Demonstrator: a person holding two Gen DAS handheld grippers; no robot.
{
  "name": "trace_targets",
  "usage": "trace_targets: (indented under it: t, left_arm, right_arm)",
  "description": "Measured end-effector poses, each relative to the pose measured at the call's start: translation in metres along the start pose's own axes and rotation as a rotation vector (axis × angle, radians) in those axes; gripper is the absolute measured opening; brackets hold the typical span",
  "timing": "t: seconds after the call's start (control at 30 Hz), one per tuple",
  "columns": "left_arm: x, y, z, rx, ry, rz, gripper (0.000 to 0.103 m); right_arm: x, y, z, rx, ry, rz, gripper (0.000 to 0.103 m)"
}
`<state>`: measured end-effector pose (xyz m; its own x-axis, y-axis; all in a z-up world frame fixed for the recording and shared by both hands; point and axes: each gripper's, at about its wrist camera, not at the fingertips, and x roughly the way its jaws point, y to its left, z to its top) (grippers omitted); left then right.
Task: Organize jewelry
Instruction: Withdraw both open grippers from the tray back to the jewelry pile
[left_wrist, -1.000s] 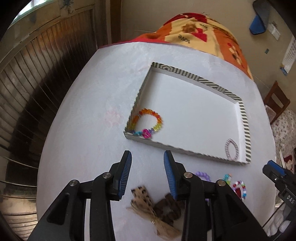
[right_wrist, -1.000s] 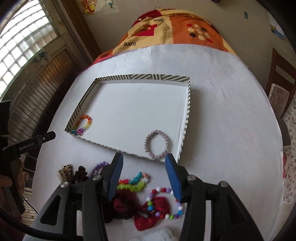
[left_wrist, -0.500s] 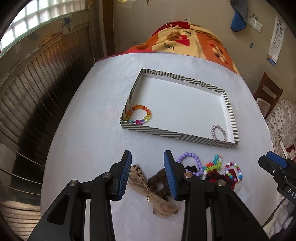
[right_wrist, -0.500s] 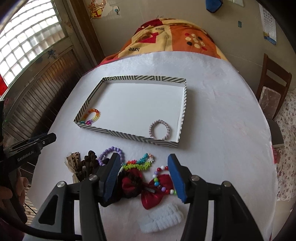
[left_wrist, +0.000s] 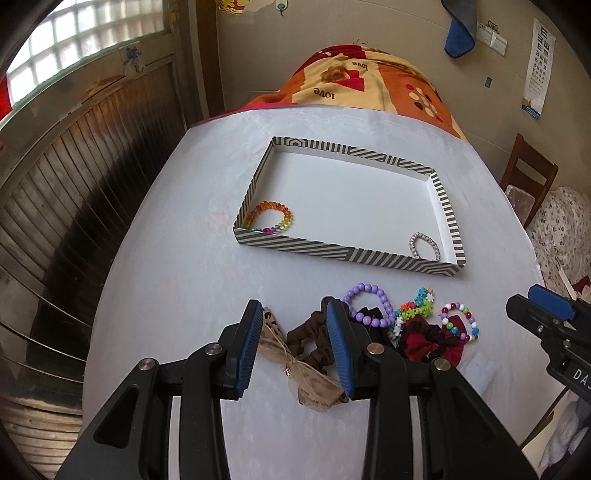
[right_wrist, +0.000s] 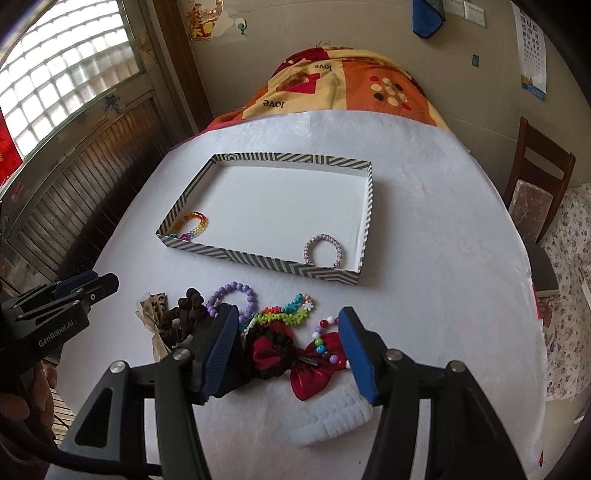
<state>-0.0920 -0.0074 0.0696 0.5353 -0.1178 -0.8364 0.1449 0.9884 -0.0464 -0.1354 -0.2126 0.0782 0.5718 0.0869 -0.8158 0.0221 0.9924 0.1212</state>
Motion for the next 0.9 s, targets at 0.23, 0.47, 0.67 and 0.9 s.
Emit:
trace_targets:
  t: [0.23, 0.47, 0.67, 0.9]
  left_arm:
    - [-0.001, -0.002, -0.001, 0.009, -0.004, -0.001, 0.028]
    - [0.0, -0.007, -0.005, 0.017, 0.005, -0.006, 0.028]
    - [0.002, -0.005, -0.006, 0.007, 0.024, -0.025, 0.028]
    - [0.011, 0.02, -0.006, -0.112, 0.098, -0.131, 0.028]
  right_arm:
    - [-0.002, 0.0, -0.002, 0.009, 0.002, 0.0, 0.061]
    - [-0.002, -0.002, -0.005, 0.014, 0.011, -0.001, 0.062]
    - [0.0, -0.002, -0.006, 0.011, 0.02, 0.004, 0.063]
    - [0.007, 0.001, -0.007, 0.001, 0.039, 0.014, 0.063]
